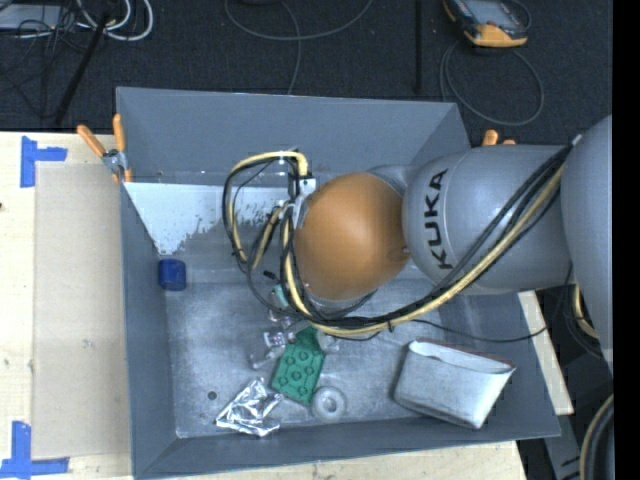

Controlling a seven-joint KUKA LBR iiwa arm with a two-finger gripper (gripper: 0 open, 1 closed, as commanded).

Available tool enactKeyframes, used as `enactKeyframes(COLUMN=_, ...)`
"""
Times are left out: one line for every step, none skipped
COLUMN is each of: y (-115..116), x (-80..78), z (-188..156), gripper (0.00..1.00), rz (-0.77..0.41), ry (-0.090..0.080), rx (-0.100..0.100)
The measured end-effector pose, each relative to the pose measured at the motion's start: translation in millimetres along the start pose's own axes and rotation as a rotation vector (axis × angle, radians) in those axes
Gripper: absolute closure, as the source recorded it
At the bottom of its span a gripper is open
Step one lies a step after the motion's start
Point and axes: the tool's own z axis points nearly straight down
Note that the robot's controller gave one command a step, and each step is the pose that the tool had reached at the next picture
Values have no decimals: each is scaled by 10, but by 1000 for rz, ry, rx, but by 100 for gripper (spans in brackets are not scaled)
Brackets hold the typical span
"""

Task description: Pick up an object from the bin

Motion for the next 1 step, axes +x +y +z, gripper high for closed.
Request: enactKeyframes(y=-22, x=23, z=-28, gripper=100, rz=3, ry=3, rx=4)
